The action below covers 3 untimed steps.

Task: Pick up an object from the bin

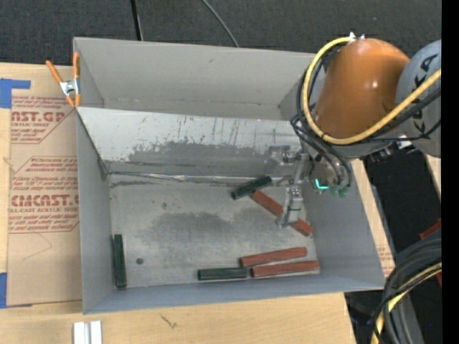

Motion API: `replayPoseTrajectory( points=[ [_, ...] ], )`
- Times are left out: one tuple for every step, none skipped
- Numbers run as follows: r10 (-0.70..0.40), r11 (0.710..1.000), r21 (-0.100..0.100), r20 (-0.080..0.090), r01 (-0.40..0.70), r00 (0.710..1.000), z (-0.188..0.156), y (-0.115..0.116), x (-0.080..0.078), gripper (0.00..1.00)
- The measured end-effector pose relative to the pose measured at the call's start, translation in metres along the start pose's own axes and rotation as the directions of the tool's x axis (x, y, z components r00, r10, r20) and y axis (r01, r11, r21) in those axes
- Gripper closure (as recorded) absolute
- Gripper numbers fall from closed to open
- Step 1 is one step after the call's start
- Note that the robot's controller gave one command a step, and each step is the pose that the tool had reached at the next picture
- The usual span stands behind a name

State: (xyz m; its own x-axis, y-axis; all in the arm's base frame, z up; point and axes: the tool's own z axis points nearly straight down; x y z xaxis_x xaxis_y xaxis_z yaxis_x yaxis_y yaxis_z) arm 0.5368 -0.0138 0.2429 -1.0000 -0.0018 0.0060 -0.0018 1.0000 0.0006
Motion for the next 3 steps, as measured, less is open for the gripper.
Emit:
replayPoseTrajectory(
  points=[
    [0.0,1.0,0.0,0.008,0.0,1.0,-0.004,0.0,-0.001,0.0],
    [-0.212,0.977,0.003,0.01,0.212,0.977,0.129,-0.038,0.001,1.0],
    [-0.275,0.962,0.005,0.017,0.275,0.961,0.171,-0.05,0.0,0.0]
  ],
)
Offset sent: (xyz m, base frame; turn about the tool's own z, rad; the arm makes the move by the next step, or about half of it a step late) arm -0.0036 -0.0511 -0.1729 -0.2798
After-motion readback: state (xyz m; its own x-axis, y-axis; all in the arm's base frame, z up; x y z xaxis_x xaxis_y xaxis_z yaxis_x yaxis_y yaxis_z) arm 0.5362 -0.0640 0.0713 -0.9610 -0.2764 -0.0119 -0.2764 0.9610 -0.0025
